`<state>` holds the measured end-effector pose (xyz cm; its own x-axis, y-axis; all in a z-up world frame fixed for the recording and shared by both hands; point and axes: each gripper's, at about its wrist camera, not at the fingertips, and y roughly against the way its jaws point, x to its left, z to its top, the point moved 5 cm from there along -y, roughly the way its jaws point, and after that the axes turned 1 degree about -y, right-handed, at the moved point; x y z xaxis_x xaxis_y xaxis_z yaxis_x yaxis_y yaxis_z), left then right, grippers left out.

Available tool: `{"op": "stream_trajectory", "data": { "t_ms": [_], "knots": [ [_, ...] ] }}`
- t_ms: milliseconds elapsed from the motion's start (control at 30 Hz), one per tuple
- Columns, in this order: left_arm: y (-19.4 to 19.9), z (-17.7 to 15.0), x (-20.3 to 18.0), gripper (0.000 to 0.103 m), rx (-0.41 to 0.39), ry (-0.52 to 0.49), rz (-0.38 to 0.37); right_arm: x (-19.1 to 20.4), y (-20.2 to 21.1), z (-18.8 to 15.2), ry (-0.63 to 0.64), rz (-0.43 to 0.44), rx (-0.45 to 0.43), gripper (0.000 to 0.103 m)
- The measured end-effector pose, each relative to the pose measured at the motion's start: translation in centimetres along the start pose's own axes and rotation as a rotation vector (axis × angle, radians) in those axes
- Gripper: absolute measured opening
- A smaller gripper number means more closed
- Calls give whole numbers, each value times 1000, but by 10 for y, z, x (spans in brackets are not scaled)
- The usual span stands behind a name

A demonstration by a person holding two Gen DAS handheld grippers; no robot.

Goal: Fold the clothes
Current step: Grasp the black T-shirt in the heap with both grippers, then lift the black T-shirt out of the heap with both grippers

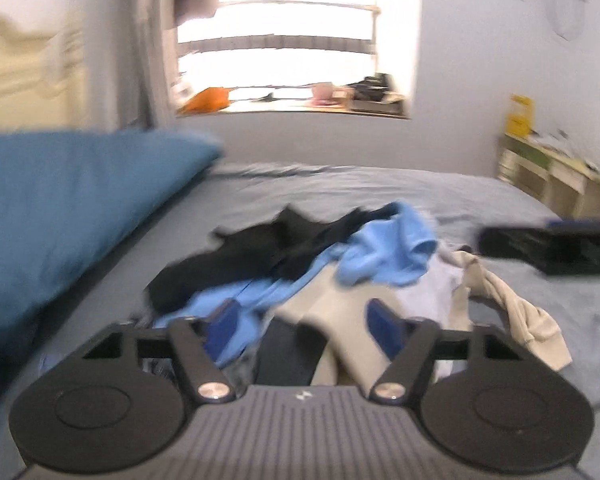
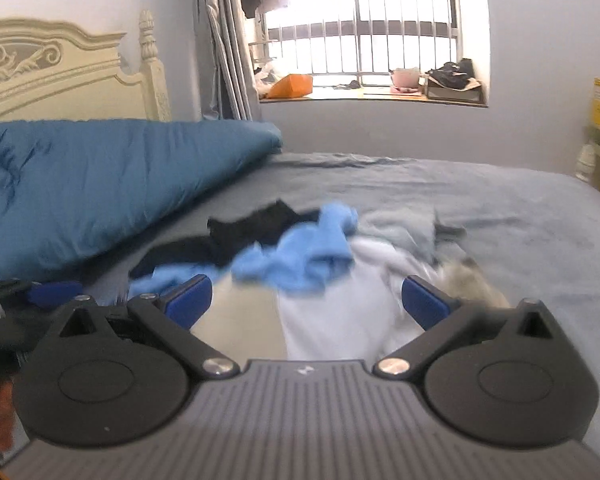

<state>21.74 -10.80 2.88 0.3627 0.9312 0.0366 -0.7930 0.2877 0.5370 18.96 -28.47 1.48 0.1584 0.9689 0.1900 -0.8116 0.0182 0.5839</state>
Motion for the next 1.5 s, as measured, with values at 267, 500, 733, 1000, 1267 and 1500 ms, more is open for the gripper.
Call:
{"op": "stream_trajectory", "data": {
  "t_ms": [267,500,733,1000,1267,1500],
  "knots": [
    [-78,13,-38,42,56,-139,-103,-11,-83,62,-74,99,38,74],
    [-127,3,-47,18,110,-187,-85,-13,-131,72,-62,113,124,58],
    [-115,3,-39,6,57,-70,-129,-18,-136,69,-79,129,127,6],
    [-56,-21,-14,23,58,-13,-285,-11,-72,81,-14,94,-34,10],
    [-47,-17,51,62,-12,44,-93,49,-107,105,52,181,-54,90],
    [-67,-37,88,14,78,137,21,104,-229,87,168,103,182,82]
  ]
}}
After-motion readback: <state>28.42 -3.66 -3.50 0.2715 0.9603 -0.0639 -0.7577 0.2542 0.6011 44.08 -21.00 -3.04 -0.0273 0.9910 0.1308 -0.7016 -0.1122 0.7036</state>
